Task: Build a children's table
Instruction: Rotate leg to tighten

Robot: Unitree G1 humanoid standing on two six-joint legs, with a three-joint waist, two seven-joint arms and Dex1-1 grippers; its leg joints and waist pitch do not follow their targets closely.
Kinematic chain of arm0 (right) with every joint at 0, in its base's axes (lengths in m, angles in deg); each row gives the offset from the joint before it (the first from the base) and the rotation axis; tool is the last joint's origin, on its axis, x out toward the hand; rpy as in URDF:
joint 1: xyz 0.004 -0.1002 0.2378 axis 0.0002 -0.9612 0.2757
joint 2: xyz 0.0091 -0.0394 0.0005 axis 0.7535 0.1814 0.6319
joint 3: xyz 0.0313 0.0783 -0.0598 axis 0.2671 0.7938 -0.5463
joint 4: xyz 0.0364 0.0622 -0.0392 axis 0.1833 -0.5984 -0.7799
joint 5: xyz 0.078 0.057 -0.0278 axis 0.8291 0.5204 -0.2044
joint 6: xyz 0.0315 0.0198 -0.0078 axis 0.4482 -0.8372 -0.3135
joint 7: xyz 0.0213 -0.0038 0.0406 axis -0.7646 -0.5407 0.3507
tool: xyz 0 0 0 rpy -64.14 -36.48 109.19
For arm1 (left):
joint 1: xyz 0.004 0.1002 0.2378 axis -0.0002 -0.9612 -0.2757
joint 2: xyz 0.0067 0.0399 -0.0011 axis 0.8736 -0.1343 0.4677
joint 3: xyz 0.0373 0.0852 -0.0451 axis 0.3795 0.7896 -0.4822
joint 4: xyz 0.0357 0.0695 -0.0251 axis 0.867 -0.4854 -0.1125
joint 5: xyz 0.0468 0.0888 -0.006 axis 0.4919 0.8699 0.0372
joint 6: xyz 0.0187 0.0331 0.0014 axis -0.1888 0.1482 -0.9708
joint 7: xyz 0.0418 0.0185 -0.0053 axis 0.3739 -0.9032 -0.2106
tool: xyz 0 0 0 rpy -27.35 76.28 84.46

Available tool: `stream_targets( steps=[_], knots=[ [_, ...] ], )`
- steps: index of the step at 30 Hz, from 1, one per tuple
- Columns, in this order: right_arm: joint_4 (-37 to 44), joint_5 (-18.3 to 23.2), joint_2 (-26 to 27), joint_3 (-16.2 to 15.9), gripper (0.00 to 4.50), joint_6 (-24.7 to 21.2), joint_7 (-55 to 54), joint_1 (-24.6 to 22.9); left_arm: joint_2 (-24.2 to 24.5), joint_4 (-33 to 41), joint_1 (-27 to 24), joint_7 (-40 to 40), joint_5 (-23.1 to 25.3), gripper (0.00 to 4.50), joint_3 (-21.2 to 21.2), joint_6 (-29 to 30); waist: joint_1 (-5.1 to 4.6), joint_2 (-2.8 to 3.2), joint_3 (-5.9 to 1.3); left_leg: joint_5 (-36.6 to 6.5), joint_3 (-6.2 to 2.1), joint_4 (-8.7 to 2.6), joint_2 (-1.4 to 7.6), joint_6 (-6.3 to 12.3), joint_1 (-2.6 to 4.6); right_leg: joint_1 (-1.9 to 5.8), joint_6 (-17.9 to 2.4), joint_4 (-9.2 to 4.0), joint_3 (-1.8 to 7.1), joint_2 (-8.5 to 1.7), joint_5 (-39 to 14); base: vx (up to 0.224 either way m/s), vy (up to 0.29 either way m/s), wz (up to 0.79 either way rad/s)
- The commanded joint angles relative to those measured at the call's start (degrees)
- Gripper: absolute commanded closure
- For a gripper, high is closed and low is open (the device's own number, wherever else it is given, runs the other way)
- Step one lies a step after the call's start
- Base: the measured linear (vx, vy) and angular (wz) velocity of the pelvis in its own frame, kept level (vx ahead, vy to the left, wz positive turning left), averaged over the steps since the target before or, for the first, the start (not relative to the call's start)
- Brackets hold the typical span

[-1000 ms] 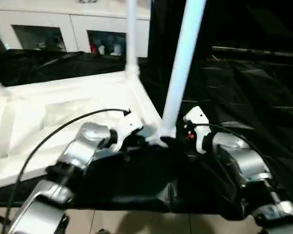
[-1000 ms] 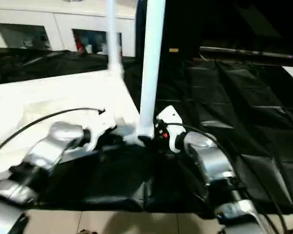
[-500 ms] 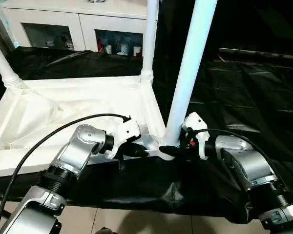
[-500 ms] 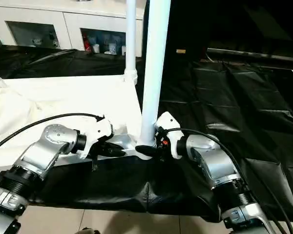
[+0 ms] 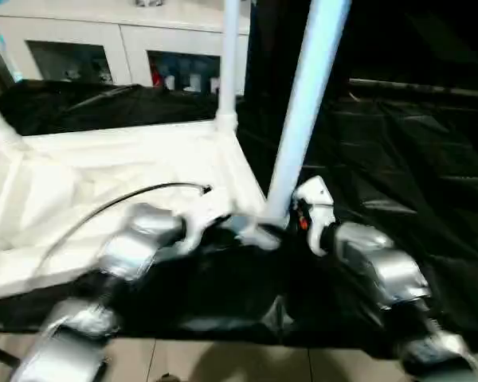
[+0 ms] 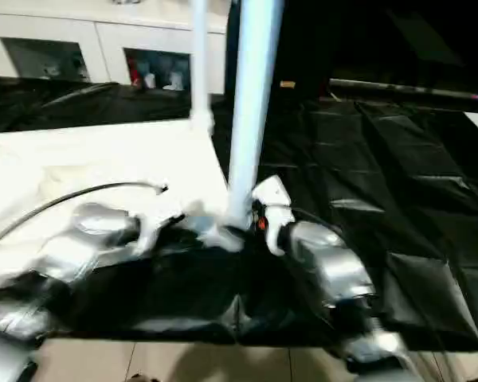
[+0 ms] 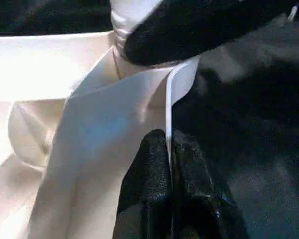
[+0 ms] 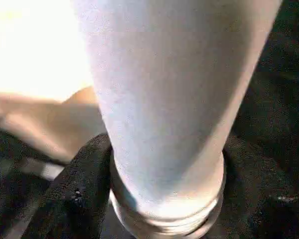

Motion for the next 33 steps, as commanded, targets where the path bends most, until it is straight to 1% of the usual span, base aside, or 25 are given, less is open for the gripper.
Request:
stream_targets(
  steps=[1, 2, 3, 5, 8, 10, 11, 12, 13, 14, 15, 16, 17, 18, 19, 21, 23, 24, 25, 28, 29, 30, 31, 32, 33],
  knots=[
    [-3.7, -0.9, 1.7, 1.1, 1.76, -0.8, -6.9, -0.3, -3.8, -1.9, 0.9, -6.8, -1.8, 4.50, -2.0, 1.0, -0.27, -0.17, -3.08, -20.4, -0.27, -3.92, 0.42, -3.04, 2.11, 0.66, -8.9, -4.91, 0.56, -1.11, -18.0, 0.000, 0.000, 0.00],
    [-4.3, -1.7, 2.8, 0.8, 1.76, 0.1, -8.5, 0.2, -4.6, -2.7, 1.3, -8.5, -1.3, 4.50, -1.9, 1.6, -0.17, -0.43, -3.25, -19.0, -0.36, -3.95, 0.37, -2.55, 1.73, 1.11, -8.3, -4.90, 0.47, -1.14, -16.4, 0.000, 0.000, 0.00],
    [-5.1, -2.8, 3.4, 0.1, 1.76, 1.3, -10.1, 0.7, -5.1, -3.0, 1.5, -8.8, -1.0, 4.50, -1.5, 1.8, -0.10, -0.24, -3.31, -18.1, -0.32, -3.87, 0.29, -1.95, 1.61, 1.22, -8.2, -4.81, 0.42, -1.05, -14.5, 0.000, 0.000, 0.00],
    [-7.3, -4.1, 4.6, -0.8, 1.76, 3.7, -12.0, 1.9, -5.9, -4.1, 1.9, -8.8, -0.5, 4.50, -1.1, 1.4, -0.08, -0.34, -3.45, -16.3, -0.20, -3.72, 0.21, -0.99, 1.37, 1.38, -8.6, -4.56, 0.37, -1.01, -11.2, 0.000, 0.000, 0.00],
    [-8.5, -4.3, 5.2, -0.7, 1.76, 5.3, -11.9, 2.7, -6.2, -5.3, 2.3, -8.8, -0.3, 4.50, -1.5, 0.4, -0.06, -0.29, -3.36, -16.4, -0.17, -3.70, 0.22, -0.55, 1.38, 1.47, -8.8, -4.63, 0.33, -1.00, -10.9, 0.000, 0.000, 0.00],
    [-8.6, -3.5, 5.4, -0.3, 1.76, 6.7, -10.1, 3.1, -6.0, -5.7, 2.4, -8.3, -0.4, 4.50, -1.5, -0.3, -0.12, -0.35, -3.25, -17.4, -0.20, -3.81, 0.21, -0.38, 1.35, 1.47, -8.6, -4.79, 0.27, -0.98, -12.4, 0.000, 0.000, 0.00],
    [-8.0, -2.5, 5.3, -0.1, 1.41, 7.4, -7.6, 3.2, -5.5, -5.2, 2.2, -7.5, -0.8, 4.50, -1.5, -0.4, -0.16, -0.44, -3.21, -18.4, -0.23, -3.86, 0.27, -0.30, 1.38, 1.43, -8.3, -4.92, 0.28, -1.04, -13.7, 0.000, 0.000, 0.00],
    [-7.3, -1.9, 4.9, 0.0, 1.20, 7.9, -5.9, 3.1, -5.0, -4.8, 2.1, -6.8, -1.0, 4.50, -1.4, -0.7, -0.13, -0.40, -3.22, -18.6, -0.24, -3.84, 0.30, -0.27, 1.39, 1.42, -8.2, -4.95, 0.28, -1.08, -14.2, 0.000, 0.000, 0.00],
    [-7.0, -1.5, 4.7, 0.0, 1.06, 8.1, -5.0, 3.1, -4.7, -4.5, 2.0, -6.5, -1.0, 4.50, -1.4, -0.9, -0.14, -0.40, -3.23, -18.7, -0.28, -3.87, 0.34, -0.13, 1.38, 1.42, -8.2, -4.97, 0.28, -1.07, -14.4, 0.000, 0.000, 0.00],
    [-6.7, -1.0, 4.3, 0.2, 1.04, 8.4, -3.9, 3.0, -4.3, -4.3, 1.9, -6.1, -1.2, 4.50, -1.4, -1.2, -0.11, -0.53, -3.32, -18.0, -0.25, -3.80, 0.35, 0.09, 1.28, 1.54, -8.3, -4.86, 0.28, -1.05, -13.4, 0.000, 0.000, 0.00],
    [-6.6, -0.8, 4.0, 0.4, 1.04, 8.7, -3.3, 3.1, -4.1, -4.3, 1.9, -5.9, -1.3, 4.50, -1.5, -1.6, -0.06, -0.43, -3.30, -17.3, -0.25, -3.81, 0.36, 0.40, 1.23, 1.53, -8.6, -4.77, 0.29, -1.10, -12.4, 0.000, 0.000, 0.00],
    [-6.5, -0.8, 3.0, 0.1, 0.78, 9.2, -1.7, 3.0, -3.6, -4.0, 1.8, -4.8, -1.7, 4.50, -1.7, -2.5, -0.04, -0.45, -3.32, -17.0, -0.26, -3.81, 0.36, 0.50, 1.17, 1.62, -8.8, -4.73, 0.27, -1.10, -12.0, 0.000, 0.000, 0.00],
    [-5.3, -0.7, 0.8, -1.1, 0.67, 8.8, 2.5, 2.5, -2.4, -3.2, 1.5, -2.5, -2.2, 4.50, -1.8, -3.5, 0.01, -0.40, -3.35, -16.5, -0.22, -3.74, 0.42, 0.73, 1.19, 1.65, -9.2, -4.64, 0.27, -1.09, -11.1, 0.000, 0.000, 0.00],
    [-5.2, -0.7, 0.7, -1.2, 0.63, 8.7, 2.7, 2.5, -2.4, -3.1, 1.5, -2.4, -2.3, 4.50, -1.8, -3.5, 0.15, -0.44, -3.34, -16.3, -0.26, -3.72, 0.40, 0.83, 1.21, 1.80, -9.3, -4.66, 0.20, -1.03, -10.7, 0.000, 0.000, 0.00],
    [-4.4, -0.8, -0.7, -2.3, 0.60, 8.4, 5.5, 2.0, -1.7, -2.8, 1.3, -0.8, -2.6, 4.50, -1.7, -4.3, 0.01, -0.41, -3.29, -16.1, -0.24, -3.73, 0.45, 1.11, 1.07, 1.77, -9.7, -4.52, 0.26, -1.08, -9.9, 0.000, 0.000, 0.00],
    [-2.5, -0.7, -3.3, -4.1, 0.60, 7.6, 10.7, 1.0, -0.3, -2.0, 0.9, 1.8, -3.0, 4.50, -1.5, -5.2, 0.18, -0.50, -3.27, -15.6, -0.13, -3.59, 0.44, 1.55, 1.23, 1.85, -10.2, -4.64, 0.28, -1.05, -9.9, 0.000, 0.000, 0.00],
    [1.6, 0.2, -7.4, -6.0, 0.60, 6.4, 18.7, -1.0, 2.0, 0.6, -0.3, 7.4, -4.5, 4.50, -1.1, -6.0, 0.45, -0.60, -3.27, -14.7, -0.11, -3.52, 0.57, 2.26, 1.17, 2.11, -10.4, -4.48, 0.31, -1.06, -8.6, 0.000, 0.000, 0.00],
    [3.2, 0.3, -9.1, -6.8, 0.60, 6.3, 21.8, -1.7, 3.0, 2.3, -0.9, 10.3, -5.6, 4.50, -1.0, -5.8, 0.50, -0.42, -3.30, -14.1, -0.14, -3.54, 0.67, 2.57, 1.11, 2.10, -11.0, -4.26, 0.30, -1.15, -7.7, 0.000, 0.000, 0.00],
    [3.2, 0.3, -9.2, -6.8, 0.60, 6.3, 21.9, -1.7, 3.0, 2.3, -0.9, 10.3, -5.6, 4.50, -1.0, -5.8, 0.43, -0.49, -3.31, -13.9, -0.09, -3.49, 0.67, 2.64, 1.10, 2.09, -11.2, -4.19, 0.28, -1.06, -7.2, 0.000, 0.000, 0.00],
    [5.6, 1.0, -12.1, -7.3, 0.60, 6.1, 26.9, -2.8, 6.9, 7.8, -3.3, 19.3, -8.3, 4.50, 0.4, -3.1, 0.29, -0.32, -3.35, -13.8, -0.10, -3.50, 0.75, 2.73, 1.20, 2.00, -12.7, -3.91, 0.24, -1.04, -6.3, 0.000, 0.000, 0.00],
    [6.0, 1.3, -12.6, -7.5, 0.60, 5.7, 27.8, -2.8, 7.8, 8.6, -3.7, 20.8, -8.7, 4.50, 0.7, -2.6, 0.27, -0.28, -3.29, -14.0, -0.04, -3.51, 0.76, 2.71, 1.27, 1.88, -13.0, -3.90, 0.26, -0.97, -6.5, 0.000, 0.000, 0.00],
    [6.6, 1.7, -13.1, -7.7, 0.60, 5.4, 28.8, -3.0, 8.7, 9.7, -4.2, 22.2, -9.1, 4.50, 1.0, -1.9, 0.29, -0.22, -3.27, -14.3, -0.03, -3.56, 0.84, 2.57, 1.36, 1.80, -13.1, -3.90, 0.29, -1.00, -6.8, 0.000, 0.000, 0.00],
    [7.1, 1.9, -13.5, -7.8, 0.60, 5.1, 29.5, -3.2, 9.1, 10.2, -4.5, 23.0, -9.3, 4.50, 1.1, -1.6, 0.41, -0.08, -3.29, -14.8, 0.01, -3.55, 0.98, 2.47, 1.65, 1.64, -13.4, -3.89, 0.33, -0.97, -6.8, 0.000, 0.000, 0.00],
    [7.5, 2.0, -13.8, -8.0, 0.60, 5.0, 29.9, -3.3, 9.3, 10.5, -4.7, 23.4, -9.4, 4.50, 1.0, -1.5, 0.42, -0.04, -3.19, -14.8, 0.02, -3.59, 0.96, 2.40, 1.57, 1.62, -13.4, -3.89, 0.34, -0.92, -6.9, 0.000, 0.000, 0.00],
    [8.0, 2.3, -14.1, -8.3, 0.60, 4.6, 30.9, -3.6, 9.5, 10.8, -5.0, 23.6, -9.6, 4.50, 0.7, -1.1, 0.76, -0.25, -3.17, -15.0, 0.18, -3.57, 0.94, 1.96, 1.70, 1.56, -13.1, -3.91, 0.37, -0.84, -7.2, 0.000, 0.000, 0.00]
  ],
)
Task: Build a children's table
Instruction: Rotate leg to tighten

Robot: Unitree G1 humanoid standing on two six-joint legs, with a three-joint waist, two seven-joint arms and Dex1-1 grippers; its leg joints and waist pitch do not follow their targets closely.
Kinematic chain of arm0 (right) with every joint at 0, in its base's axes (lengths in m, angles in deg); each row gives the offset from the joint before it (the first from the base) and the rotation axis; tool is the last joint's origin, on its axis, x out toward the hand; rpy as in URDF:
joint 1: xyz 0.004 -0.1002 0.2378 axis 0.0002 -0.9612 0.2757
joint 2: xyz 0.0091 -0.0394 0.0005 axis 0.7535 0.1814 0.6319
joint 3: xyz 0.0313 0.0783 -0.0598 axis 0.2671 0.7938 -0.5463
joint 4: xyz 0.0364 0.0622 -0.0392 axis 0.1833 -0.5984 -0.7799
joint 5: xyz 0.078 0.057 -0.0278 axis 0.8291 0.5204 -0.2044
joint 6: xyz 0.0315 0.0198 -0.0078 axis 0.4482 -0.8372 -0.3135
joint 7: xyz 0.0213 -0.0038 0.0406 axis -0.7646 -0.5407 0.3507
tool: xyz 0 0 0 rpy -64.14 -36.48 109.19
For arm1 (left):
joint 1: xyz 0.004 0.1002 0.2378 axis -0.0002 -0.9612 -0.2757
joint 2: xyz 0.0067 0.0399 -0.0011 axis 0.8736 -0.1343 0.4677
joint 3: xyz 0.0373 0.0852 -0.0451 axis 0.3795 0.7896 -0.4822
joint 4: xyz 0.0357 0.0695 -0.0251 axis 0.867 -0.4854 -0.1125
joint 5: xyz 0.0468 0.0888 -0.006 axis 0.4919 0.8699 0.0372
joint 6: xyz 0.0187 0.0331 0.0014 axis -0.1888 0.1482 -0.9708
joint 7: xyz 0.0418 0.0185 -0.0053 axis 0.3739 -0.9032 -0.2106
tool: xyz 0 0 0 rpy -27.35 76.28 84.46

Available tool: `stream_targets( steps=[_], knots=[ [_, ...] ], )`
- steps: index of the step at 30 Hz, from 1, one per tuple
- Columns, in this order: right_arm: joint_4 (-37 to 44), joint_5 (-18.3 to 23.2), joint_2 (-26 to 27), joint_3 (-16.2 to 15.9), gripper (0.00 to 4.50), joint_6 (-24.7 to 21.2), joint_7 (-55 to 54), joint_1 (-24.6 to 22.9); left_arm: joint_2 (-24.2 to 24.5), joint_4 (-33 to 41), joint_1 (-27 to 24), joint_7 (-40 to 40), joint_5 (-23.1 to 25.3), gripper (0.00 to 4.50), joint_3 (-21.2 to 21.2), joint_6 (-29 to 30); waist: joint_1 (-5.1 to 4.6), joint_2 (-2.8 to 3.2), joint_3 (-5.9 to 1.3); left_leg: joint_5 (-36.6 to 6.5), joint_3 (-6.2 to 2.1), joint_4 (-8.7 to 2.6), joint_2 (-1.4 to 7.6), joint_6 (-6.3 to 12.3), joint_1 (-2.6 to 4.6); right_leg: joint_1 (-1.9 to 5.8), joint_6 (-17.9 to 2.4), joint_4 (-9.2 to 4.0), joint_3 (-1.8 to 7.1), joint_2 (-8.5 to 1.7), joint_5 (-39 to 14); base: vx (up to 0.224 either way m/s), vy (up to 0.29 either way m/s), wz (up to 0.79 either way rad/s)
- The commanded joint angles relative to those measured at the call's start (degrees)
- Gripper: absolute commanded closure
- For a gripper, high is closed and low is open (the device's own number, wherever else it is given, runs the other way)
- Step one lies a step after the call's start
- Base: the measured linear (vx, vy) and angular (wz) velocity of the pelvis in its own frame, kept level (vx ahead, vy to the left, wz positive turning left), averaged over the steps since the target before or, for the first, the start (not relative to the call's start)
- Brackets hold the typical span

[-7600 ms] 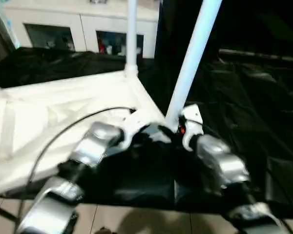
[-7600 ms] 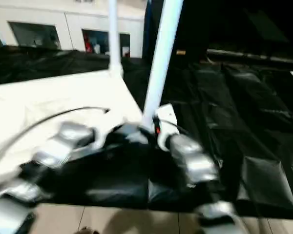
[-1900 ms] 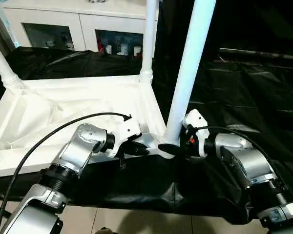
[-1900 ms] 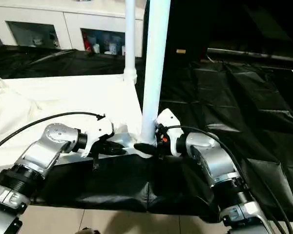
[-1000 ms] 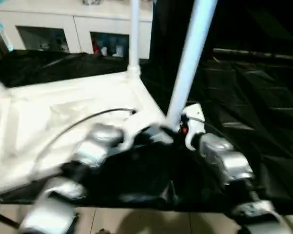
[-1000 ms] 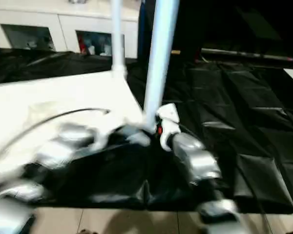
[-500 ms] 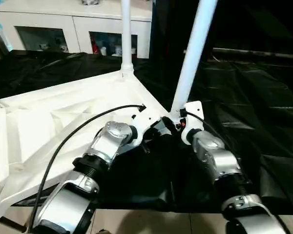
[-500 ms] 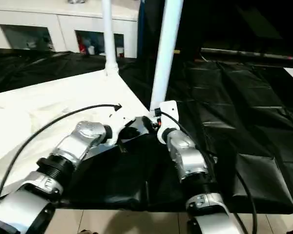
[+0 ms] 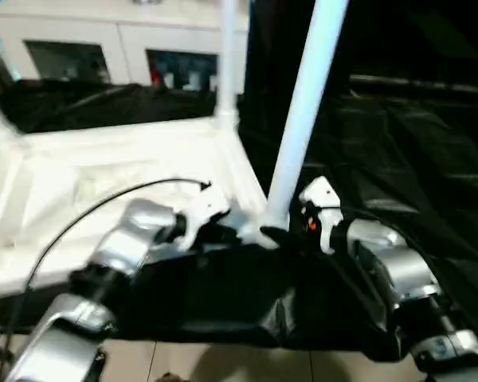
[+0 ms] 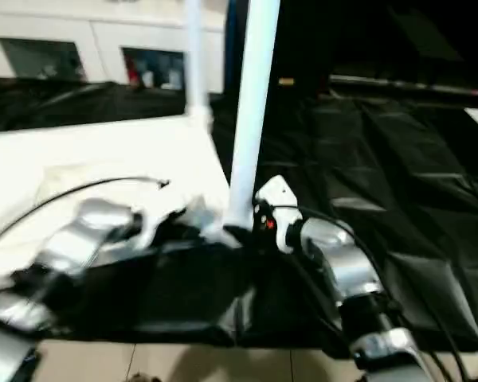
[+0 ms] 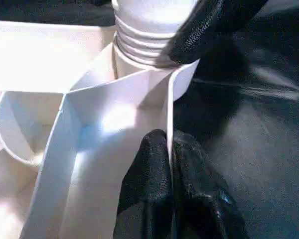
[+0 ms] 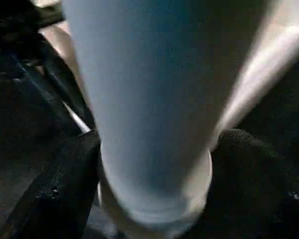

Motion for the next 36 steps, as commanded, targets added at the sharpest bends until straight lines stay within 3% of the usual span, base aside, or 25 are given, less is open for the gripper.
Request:
stream_targets(
  steps=[1, 3, 4, 15, 19, 21, 23, 24, 27, 30, 36],
  knots=[
    [1.6, 0.6, -1.5, -0.2, 0.60, -0.7, 1.1, -0.7, -0.8, 2.4, -0.4, 2.7, -3.4, 4.50, 0.1, -0.2, -0.16, -0.38, -3.28, -15.1, 0.08, -3.47, 0.73, 1.74, 1.99, 1.76, -13.0, -3.79, 0.60, -1.13, -7.3, 0.000, 0.000, 0.00],
    [2.1, 0.2, -1.7, -0.7, 0.60, -0.8, 1.8, -1.2, -0.5, 2.8, -0.8, 2.5, -3.2, 4.50, -0.1, -0.3, 0.10, -0.39, -3.25, -15.4, 0.12, -3.50, 0.62, 1.10, 1.92, 1.72, -12.3, -3.91, 0.65, -1.16, -8.3, 0.000, 0.000, 0.00],
    [2.1, 0.2, -1.7, -0.8, 0.60, -0.8, 1.9, -1.2, -0.5, 2.9, -0.8, 2.5, -3.2, 4.50, -0.1, -0.2, 0.13, -0.72, -3.28, -15.4, 0.14, -3.48, 0.63, 1.08, 1.91, 1.77, -12.1, -3.92, 0.64, -1.19, -8.4, 0.000, 0.000, 0.00],
    [2.3, 0.1, -1.4, -1.3, 1.65, -1.5, 2.1, -1.6, -0.4, 4.5, -1.6, 1.8, -3.3, 4.50, -0.4, 0.8, 0.21, -0.84, -3.32, -13.5, 0.13, -3.33, 0.51, 1.41, 1.78, 1.86, -11.9, -3.69, 0.62, -1.22, -7.4, 0.000, 0.000, 0.00],
    [1.1, -0.8, 0.0, -0.3, 1.76, -0.9, -1.5, -1.8, -1.5, 3.9, -1.5, -0.4, -2.9, 4.50, -0.9, 0.4, 0.16, -0.79, -3.36, -13.2, 0.11, -3.30, 0.50, 1.30, 1.75, 1.86, -11.8, -3.63, 0.63, -1.20, -7.3, 0.000, 0.000, 0.00],
    [-3.5, -2.5, 4.3, 2.3, 1.77, 0.0, -12.0, -1.3, -5.1, -1.1, 0.4, -9.0, -0.6, 4.50, -2.0, -1.4, 0.06, -0.79, -3.27, -13.5, 0.15, -3.33, 0.49, 0.91, 1.79, 1.68, -11.7, -3.76, 0.66, -1.20, -8.1, 0.000, 0.000, 0.00],
    [-5.0, -2.9, 6.1, 3.2, 1.78, -0.2, -15.9, -1.1, -6.6, -3.4, 1.4, -13.2, 0.8, 4.50, -2.2, -1.7, -0.15, -0.92, -3.32, -14.6, 0.01, -3.45, 0.37, -0.55, 1.81, 1.70, -10.9, -3.96, 0.67, -1.28, -10.6, 0.000, 0.000, 0.00],
    [-7.1, -2.9, 9.1, 5.1, 1.78, -1.3, -22.5, -0.6, -9.3, -6.7, 3.1, -20.0, 2.4, 4.50, -2.8, -0.7, -0.24, -0.93, -3.27, -14.8, 0.11, -3.42, 0.33, -0.59, 1.92, 1.52, -10.6, -4.11, 0.80, -1.23, -10.8, 0.000, 0.000, 0.00],
    [-9.1, -2.6, 11.9, 7.0, 1.79, -2.3, -28.4, 0.4, -11.7, -8.9, 4.4, -24.7, 2.9, 4.50, -3.4, 0.6, -0.16, -0.99, -3.42, -14.9, -0.02, -3.41, 0.21, -0.58, 1.89, 1.71, -10.1, -4.20, 0.74, -1.35, -11.6, 0.000, 0.000, 0.00],
    [-13.8, -2.5, 16.0, 9.5, 1.79, -2.0, -37.5, 3.1, -15.2, -11.8, 6.1, -30.6, 4.1, 4.50, -3.4, 1.4, -0.10, -0.58, -3.44, -14.3, -0.04, -3.46, 0.13, -0.55, 1.80, 1.65, -9.9, -4.11, 0.74, -1.28, -10.4, 0.000, 0.000, 0.00],
    [-18.8, -4.9, 18.5, 9.5, 1.79, 2.9, -41.7, 6.6, -17.3, -14.2, 7.3, -32.6, 5.6, 4.50, -2.7, -0.5, -0.18, -0.45, -3.51, -15.2, -0.07, -3.42, 0.02, -0.40, 1.76, 1.68, -9.0, -4.35, 0.65, -1.20, -9.6, 0.000, 0.000, 0.00]
  ],
)
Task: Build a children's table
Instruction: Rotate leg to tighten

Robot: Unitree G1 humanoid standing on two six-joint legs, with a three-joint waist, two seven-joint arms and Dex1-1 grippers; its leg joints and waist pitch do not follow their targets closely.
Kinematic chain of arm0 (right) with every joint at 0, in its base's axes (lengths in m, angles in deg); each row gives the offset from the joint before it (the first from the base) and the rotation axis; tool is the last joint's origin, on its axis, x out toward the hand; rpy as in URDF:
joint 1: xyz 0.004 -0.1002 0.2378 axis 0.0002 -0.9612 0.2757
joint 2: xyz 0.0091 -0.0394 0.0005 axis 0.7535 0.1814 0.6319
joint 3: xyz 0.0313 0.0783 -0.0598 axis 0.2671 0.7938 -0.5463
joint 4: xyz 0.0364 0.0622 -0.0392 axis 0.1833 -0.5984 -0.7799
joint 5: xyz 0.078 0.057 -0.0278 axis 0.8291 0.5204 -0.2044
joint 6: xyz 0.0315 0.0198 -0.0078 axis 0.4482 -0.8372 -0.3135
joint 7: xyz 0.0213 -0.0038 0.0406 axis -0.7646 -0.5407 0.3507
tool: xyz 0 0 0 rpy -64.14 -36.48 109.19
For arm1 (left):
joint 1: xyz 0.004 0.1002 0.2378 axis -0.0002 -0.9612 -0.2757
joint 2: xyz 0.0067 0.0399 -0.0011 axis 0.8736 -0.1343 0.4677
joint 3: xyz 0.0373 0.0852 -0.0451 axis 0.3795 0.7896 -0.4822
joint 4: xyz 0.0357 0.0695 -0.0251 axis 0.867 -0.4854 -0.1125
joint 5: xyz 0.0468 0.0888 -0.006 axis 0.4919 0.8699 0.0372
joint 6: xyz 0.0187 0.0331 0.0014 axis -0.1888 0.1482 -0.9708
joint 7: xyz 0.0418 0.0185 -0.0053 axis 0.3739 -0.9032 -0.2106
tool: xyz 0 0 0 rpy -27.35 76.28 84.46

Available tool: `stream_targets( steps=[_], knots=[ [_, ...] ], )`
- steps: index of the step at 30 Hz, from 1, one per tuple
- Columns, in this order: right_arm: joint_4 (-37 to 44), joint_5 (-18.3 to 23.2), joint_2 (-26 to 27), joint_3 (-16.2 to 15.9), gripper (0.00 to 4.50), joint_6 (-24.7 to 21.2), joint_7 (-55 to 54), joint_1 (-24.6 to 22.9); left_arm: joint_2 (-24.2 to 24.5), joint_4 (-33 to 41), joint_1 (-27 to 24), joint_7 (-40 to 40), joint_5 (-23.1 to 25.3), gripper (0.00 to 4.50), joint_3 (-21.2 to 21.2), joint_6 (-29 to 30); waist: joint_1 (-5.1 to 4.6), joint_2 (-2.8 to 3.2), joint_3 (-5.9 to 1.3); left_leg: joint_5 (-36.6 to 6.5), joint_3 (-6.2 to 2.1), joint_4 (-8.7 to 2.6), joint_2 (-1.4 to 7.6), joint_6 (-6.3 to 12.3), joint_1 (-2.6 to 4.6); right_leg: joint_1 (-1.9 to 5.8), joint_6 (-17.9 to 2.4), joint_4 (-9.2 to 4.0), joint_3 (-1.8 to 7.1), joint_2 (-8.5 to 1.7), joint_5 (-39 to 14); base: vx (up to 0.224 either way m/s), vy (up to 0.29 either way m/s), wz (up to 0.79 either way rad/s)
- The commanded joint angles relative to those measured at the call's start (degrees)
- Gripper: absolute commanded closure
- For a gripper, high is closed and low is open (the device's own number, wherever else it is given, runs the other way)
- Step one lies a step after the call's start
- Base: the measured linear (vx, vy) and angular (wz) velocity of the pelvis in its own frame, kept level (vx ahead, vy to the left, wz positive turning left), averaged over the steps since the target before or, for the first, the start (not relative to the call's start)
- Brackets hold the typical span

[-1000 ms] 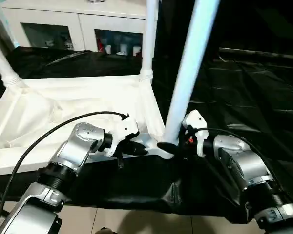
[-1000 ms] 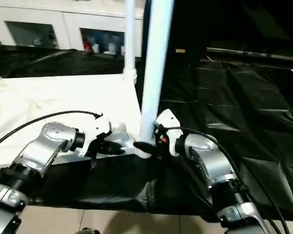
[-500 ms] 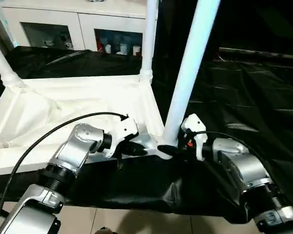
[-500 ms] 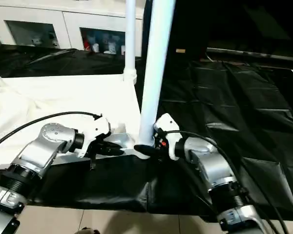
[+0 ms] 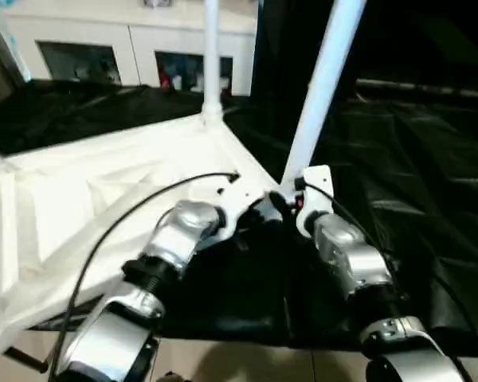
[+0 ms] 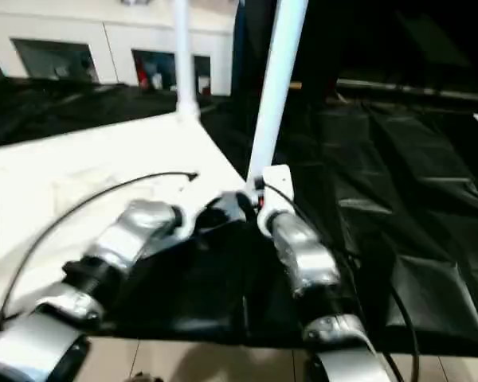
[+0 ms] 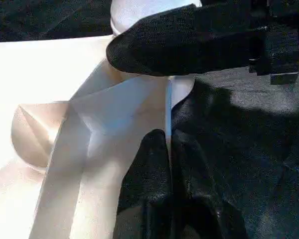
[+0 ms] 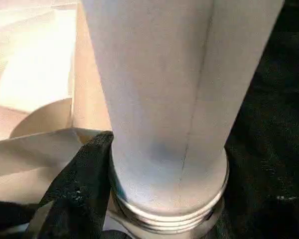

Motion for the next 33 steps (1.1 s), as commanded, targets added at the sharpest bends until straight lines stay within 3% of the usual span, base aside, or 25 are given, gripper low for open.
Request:
stream_targets(
  steps=[1, 3, 9, 11, 12, 14, 17, 21, 23, 26, 31, 33],
  knots=[
    [-2.2, -0.5, 1.2, -0.9, 1.79, 1.0, 1.0, -0.1, -1.7, -1.4, 0.0, -2.7, -1.2, 4.50, -1.5, -2.5, -0.42, -0.51, -3.36, -15.9, -0.16, -3.65, 0.30, -0.35, 1.66, 1.50, -9.0, -4.49, 0.44, -1.08, -10.5, 0.000, 0.000, 0.00],
    [-1.1, 0.2, 0.7, -0.9, 1.24, 2.1, 3.4, -0.2, -0.8, -0.8, -0.3, -1.5, -1.4, 4.50, -1.5, -2.7, -0.45, -0.55, -3.32, -16.8, -0.23, -3.72, 0.37, -0.34, 1.62, 1.53, -8.8, -4.59, 0.42, -1.14, -11.5, 0.000, 0.000, 0.00],
    [3.3, 1.5, -3.5, -2.4, 0.64, 2.9, 12.8, -1.1, 2.1, 1.4, -1.5, 3.1, -2.3, 4.50, -1.5, -5.4, -0.41, -0.57, -3.41, -14.5, -0.14, -3.55, 0.42, 1.03, 1.40, 1.85, -9.9, -4.21, 0.40, -1.03, -7.6, 0.000, 0.000, 0.00],
    [6.2, 2.0, -6.2, -4.4, 0.64, 2.3, 19.1, -2.2, 3.2, 2.4, -2.1, 5.8, -3.3, 4.50, -1.6, -6.9, -0.34, -0.75, -3.41, -14.5, -0.16, -3.48, 0.41, 1.66, 1.36, 2.07, -10.0, -4.25, 0.35, -1.02, -7.7, 0.000, 0.000, 0.00],
    [7.6, 1.9, -7.6, -5.5, 0.64, 1.9, 21.9, -2.9, 3.8, 3.1, -2.5, 7.3, -3.7, 4.50, -1.5, -7.1, -0.36, -1.32, -3.39, -14.1, -0.04, -3.39, 0.39, 2.15, 1.23, 2.14, -10.2, -4.30, 0.36, -1.09, -7.9, 0.000, 0.000, 0.00],
    [10.5, 1.8, -10.6, -7.7, 0.64, 1.0, 27.6, -4.3, 5.3, 4.6, -3.3, 10.9, -4.5, 4.50, -1.1, -7.9, -0.29, -0.79, -3.34, -13.7, -0.09, -3.36, 0.52, 2.62, 1.29, 2.00, -10.4, -4.23, 0.41, -1.18, -8.1, 0.000, 0.000, 0.00],
    [13.5, 2.3, -13.8, -9.2, 0.64, -0.4, 33.4, -5.6, 7.3, 8.3, -5.0, 18.1, -7.3, 4.50, -0.6, -7.3, -0.24, -0.88, -3.25, -13.7, -0.16, -3.47, 0.63, 2.56, 1.26, 2.11, -10.9, -4.15, 0.34, -1.20, -9.1, 0.000, 0.000, 0.00],
    [18.2, 4.1, -17.3, -10.5, 0.64, -2.9, 39.8, -7.0, 11.9, 14.6, -7.4, 28.9, -10.9, 4.50, 1.0, -2.9, -0.31, -0.62, -3.19, -14.7, -0.09, -3.60, 0.87, 2.26, 1.55, 1.64, -11.9, -4.05, 0.43, -1.07, -9.4, 0.000, 0.000, 0.00],
    [18.8, 4.2, -18.0, -10.9, 0.64, -3.3, 40.9, -7.2, 12.5, 15.4, -7.7, 30.3, -11.5, 4.50, 1.2, -2.2, 0.07, -0.33, -3.15, -15.4, 0.07, -3.60, 1.00, 1.82, 1.97, 1.33, -12.2, -4.05, 0.52, -0.95, -9.2, 0.000, 0.000, 0.00],
    [19.7, 3.3, -19.7, -12.0, 0.64, -3.6, 43.1, -7.7, 13.2, 15.6, -7.8, 31.2, -11.6, 4.50, 0.7, -1.9, 0.10, -0.46, -3.05, -15.8, 0.01, -3.75, 0.87, 0.81, 1.77, 1.49, -11.6, -4.03, 0.44, -0.94, -9.8, 0.000, 0.000, 0.00],
    [20.9, 3.0, -21.0, -13.1, 1.19, -4.9, 45.1, -8.3, 13.5, 15.8, -7.9, 31.1, -11.3, 4.50, 0.0, -1.7, 0.12, -0.82, -3.15, -15.2, 0.01, -3.61, 0.76, 0.92, 1.55, 1.63, -11.0, -4.07, 0.47, -1.17, -10.1, 0.000, 0.000, 0.00],
    [21.1, 2.8, -21.1, -13.2, 1.38, -5.0, 45.2, -8.5, 13.6, 16.2, -8.0, 31.1, -11.5, 4.50, 0.0, -1.3, 0.08, -0.70, -3.15, -15.0, 0.01, -3.60, 0.81, 0.98, 1.63, 1.57, -11.1, -4.03, 0.47, -1.14, -10.0, 0.000, 0.000, 0.00]
  ],
)
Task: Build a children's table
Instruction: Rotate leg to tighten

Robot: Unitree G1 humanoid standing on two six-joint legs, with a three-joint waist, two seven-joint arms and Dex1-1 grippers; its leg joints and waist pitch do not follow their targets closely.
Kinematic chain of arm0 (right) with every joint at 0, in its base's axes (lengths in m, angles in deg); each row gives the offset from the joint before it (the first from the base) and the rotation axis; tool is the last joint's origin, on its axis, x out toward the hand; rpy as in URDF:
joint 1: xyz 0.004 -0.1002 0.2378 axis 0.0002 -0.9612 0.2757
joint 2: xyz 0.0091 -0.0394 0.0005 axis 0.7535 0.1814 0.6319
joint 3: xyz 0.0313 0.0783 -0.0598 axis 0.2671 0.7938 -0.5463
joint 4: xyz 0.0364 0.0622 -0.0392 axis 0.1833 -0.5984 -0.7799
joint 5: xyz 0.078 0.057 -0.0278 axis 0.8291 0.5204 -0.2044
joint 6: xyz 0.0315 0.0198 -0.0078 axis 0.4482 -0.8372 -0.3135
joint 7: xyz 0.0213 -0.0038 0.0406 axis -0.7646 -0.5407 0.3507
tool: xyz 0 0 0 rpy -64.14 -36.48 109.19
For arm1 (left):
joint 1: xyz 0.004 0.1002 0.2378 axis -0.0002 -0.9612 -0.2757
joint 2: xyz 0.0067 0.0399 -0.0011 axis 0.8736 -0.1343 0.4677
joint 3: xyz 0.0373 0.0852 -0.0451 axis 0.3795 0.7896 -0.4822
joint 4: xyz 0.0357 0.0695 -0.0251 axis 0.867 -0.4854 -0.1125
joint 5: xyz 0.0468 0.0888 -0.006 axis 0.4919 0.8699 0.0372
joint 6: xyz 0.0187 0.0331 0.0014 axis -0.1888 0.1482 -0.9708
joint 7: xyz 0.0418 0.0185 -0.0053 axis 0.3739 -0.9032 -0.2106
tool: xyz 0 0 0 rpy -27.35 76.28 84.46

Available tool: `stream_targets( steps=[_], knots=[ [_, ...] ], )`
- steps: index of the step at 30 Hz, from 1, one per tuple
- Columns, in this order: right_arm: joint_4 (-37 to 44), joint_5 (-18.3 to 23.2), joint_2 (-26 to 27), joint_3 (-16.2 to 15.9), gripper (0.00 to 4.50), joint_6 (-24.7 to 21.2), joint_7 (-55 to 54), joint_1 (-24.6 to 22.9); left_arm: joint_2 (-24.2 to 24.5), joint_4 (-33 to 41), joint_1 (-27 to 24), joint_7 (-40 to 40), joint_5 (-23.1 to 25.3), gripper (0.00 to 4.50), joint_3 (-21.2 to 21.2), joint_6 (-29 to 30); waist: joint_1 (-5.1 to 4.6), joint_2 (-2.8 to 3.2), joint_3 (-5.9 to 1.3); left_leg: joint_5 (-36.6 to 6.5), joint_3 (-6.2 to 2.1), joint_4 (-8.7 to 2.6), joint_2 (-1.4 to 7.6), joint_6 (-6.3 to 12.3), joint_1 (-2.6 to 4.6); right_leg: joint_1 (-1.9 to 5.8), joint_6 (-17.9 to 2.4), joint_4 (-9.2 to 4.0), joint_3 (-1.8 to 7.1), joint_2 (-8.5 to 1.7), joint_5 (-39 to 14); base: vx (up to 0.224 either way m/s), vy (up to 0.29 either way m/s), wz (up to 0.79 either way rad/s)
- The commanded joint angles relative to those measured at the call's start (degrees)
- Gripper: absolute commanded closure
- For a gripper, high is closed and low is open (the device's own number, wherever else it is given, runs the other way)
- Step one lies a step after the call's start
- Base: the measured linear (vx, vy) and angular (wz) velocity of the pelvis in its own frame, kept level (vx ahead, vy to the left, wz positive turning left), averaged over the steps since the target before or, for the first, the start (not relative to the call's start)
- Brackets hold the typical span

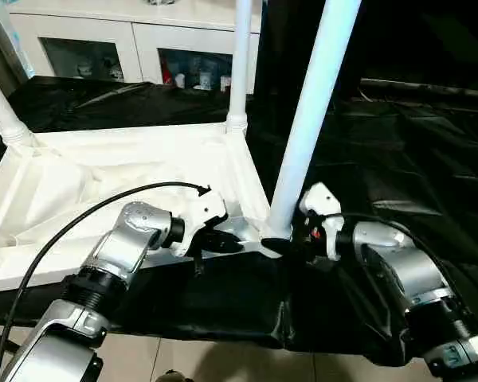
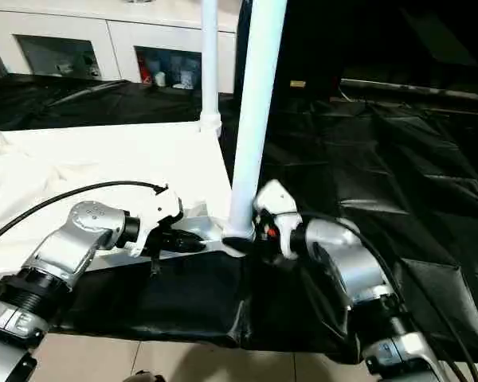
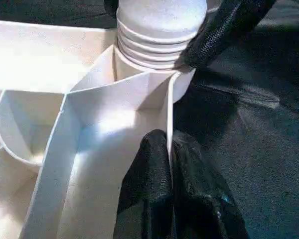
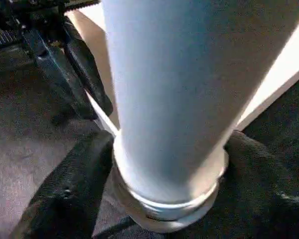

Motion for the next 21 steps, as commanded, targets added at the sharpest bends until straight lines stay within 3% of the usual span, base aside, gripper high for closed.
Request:
stream_targets(
  steps=[1, 4, 13, 16, 17, 20, 21],
  knots=[
    [1.4, -0.7, -0.5, -0.8, 1.38, -0.6, 0.8, -0.2, -1.3, 2.7, 0.2, 1.8, -3.8, 4.50, -0.7, -0.5, -0.32, -0.79, -3.32, -14.9, 0.03, -3.48, 0.54, 0.99, 1.75, 1.66, -11.0, -4.06, 0.64, -1.20, -9.9, 0.000, 0.000, 0.00],
    [1.4, -0.6, -0.5, -1.1, 1.66, -0.9, 0.5, -0.1, -1.4, 2.8, 0.3, 1.5, -3.8, 4.50, -0.9, -0.2, -0.34, -0.86, -3.37, -14.2, 0.04, -3.41, 0.53, 1.21, 1.74, 1.71, -11.2, -3.97, 0.63, -1.16, -9.1, 0.000, 0.000, 0.00],
    [1.0, -0.5, 0.6, -0.3, 1.73, -1.9, -1.3, -1.0, -2.3, 2.0, 0.2, -0.8, -3.1, 4.50, -1.3, -0.1, -0.32, -0.79, -3.41, -13.8, 0.04, -3.36, 0.49, 1.31, 1.76, 1.77, -11.4, -3.89, 0.61, -1.14, -8.7, 0.000, 0.000, 0.00],
    [-5.6, -3.7, 4.8, 2.1, 1.73, -2.6, -13.5, 0.1, -5.4, -2.8, 2.1, -9.7, 0.3, 4.50, -1.6, -0.7, -0.68, -0.84, -3.31, -14.6, 0.11, -3.42, 0.39, 0.51, 1.81, 1.47, -11.2, -4.15, 0.63, -1.08, -10.1, 0.000, 0.000, 0.00],
    [-7.7, -4.1, 6.8, 3.5, 1.73, -3.2, -18.5, 0.6, -6.7, -4.8, 3.0, -13.2, 1.3, 4.50, -1.8, -0.8, -0.95, -0.82, -3.22, -16.0, -0.05, -3.61, 0.30, -0.73, 1.80, 1.40, -10.5, -4.38, 0.63, -1.20, -13.1, 0.000, 0.000, 0.00],
    [-9.3, -4.0, 8.8, 5.2, 1.74, -3.9, -23.0, 1.0, -7.9, -6.5, 3.9, -16.3, 2.2, 4.50, -2.0, -0.8, -1.05, -0.96, -3.35, -16.8, -0.22, -3.66, 0.33, -1.16, 1.77, 1.64, -9.7, -4.45, 0.62, -1.30, -14.3, 0.000, 0.000, 0.00],
    [-9.9, -3.8, 10.0, 6.2, 1.74, -4.3, -25.5, 1.2, -8.5, -7.3, 4.3, -17.8, 2.6, 4.50, -2.1, -0.7, -1.16, -0.83, -3.30, -17.2, -0.14, -3.64, 0.32, -1.11, 1.90, 1.29, -9.5, -4.59, 0.73, -1.26, -14.3, 0.000, 0.000, 0.00]
  ],
)
